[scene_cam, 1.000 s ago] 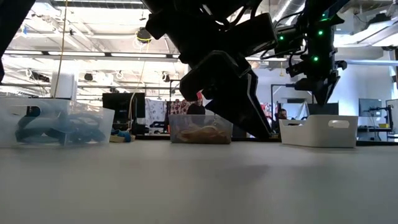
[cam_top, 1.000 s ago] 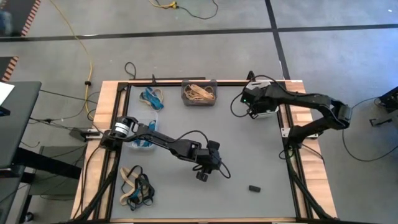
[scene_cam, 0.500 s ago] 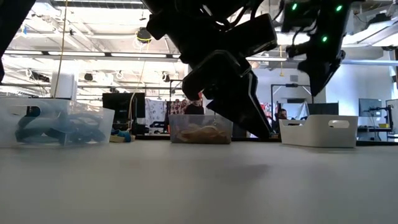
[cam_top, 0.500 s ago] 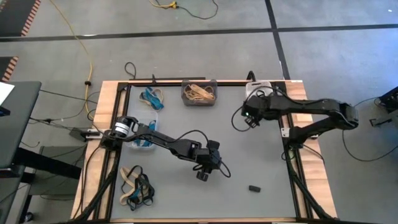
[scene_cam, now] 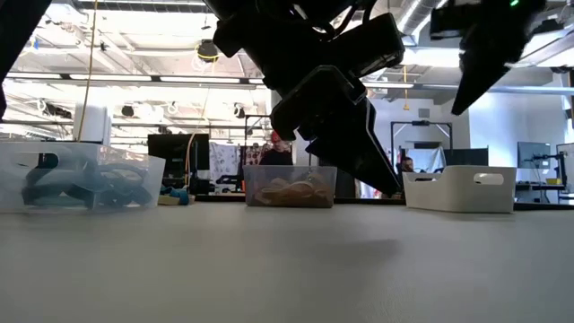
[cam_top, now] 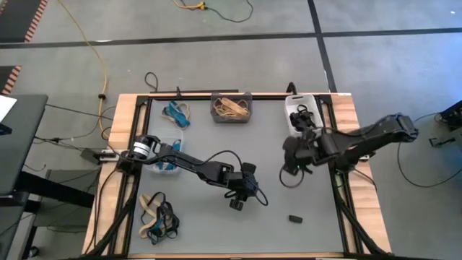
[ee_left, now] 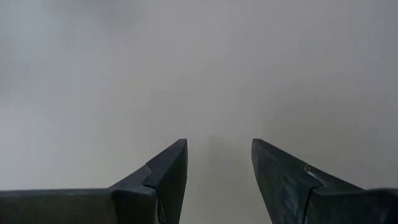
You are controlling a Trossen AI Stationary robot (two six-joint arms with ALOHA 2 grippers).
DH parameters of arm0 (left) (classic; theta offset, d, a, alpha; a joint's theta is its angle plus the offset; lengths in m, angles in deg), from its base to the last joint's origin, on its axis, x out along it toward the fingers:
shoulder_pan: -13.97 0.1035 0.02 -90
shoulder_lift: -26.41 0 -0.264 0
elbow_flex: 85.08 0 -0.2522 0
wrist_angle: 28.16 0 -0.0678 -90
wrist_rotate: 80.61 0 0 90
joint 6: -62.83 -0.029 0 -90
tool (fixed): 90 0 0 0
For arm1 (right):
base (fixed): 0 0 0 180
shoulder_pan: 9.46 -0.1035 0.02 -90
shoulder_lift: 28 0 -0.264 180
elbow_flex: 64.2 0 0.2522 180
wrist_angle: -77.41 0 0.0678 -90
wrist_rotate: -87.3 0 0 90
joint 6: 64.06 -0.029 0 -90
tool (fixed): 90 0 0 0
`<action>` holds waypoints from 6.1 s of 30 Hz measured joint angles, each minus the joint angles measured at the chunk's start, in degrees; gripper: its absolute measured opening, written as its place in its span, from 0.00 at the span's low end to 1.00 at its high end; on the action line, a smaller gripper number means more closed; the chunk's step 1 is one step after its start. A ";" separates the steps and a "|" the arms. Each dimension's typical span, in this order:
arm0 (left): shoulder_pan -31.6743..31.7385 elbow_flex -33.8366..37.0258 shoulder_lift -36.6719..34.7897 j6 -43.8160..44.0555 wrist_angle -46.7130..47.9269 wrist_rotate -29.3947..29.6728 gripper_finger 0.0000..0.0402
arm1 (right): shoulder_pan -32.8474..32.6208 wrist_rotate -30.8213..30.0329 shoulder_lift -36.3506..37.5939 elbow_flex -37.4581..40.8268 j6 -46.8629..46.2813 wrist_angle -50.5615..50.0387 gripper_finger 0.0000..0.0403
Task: Sort rubber bands into baskets
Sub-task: Put the black rubber band into the white bin
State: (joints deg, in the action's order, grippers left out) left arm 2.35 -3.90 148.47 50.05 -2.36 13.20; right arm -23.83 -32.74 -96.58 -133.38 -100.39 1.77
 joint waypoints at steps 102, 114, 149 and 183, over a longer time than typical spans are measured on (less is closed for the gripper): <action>-2.36 0.02 -0.02 8.10 -6.00 1.57 0.42 | -39.29 -14.31 -24.63 -4.55 -23.06 6.59 0.06; -2.38 0.02 -0.02 3.90 -5.98 1.58 0.42 | -25.71 -19.35 -18.12 -4.55 -25.10 -3.26 0.06; 1.11 12.63 -0.17 0.28 -16.19 0.34 0.42 | 35.89 -10.10 -2.27 -3.59 11.36 -3.01 0.06; 0.96 12.70 -0.07 2.52 -16.03 -0.23 0.42 | 59.36 15.34 -1.74 7.78 28.45 14.67 0.55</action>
State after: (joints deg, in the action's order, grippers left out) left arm 3.31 8.80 148.40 52.57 -18.39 12.97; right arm 35.53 -17.40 -98.32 -125.60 -71.94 16.43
